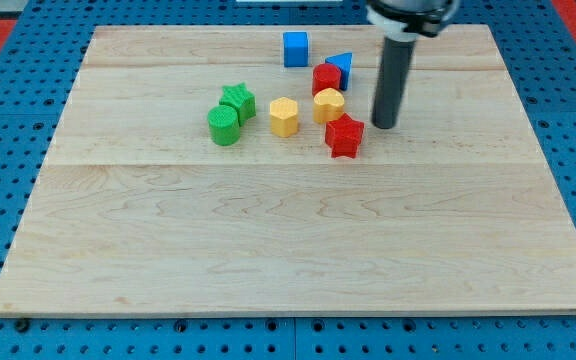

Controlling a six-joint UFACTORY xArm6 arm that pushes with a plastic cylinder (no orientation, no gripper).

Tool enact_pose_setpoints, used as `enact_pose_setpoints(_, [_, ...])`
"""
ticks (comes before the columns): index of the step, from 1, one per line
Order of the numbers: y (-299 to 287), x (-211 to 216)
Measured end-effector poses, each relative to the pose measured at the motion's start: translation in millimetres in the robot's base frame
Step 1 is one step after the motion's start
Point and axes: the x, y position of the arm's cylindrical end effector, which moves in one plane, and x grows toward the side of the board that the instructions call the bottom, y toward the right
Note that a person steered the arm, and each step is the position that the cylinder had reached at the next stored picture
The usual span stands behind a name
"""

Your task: Move the red star and yellow heart a bit left

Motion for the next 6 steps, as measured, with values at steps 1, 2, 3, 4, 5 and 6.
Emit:
enact_pose_setpoints(1, [2, 19])
enact_pose_setpoints(2, [-7, 27])
enact_pose_setpoints(3, [-32, 27])
enact_pose_setpoints(4, [-53, 27])
enact_pose_setpoints(5, [-71, 29])
enact_pose_setpoints(6, [-64, 52])
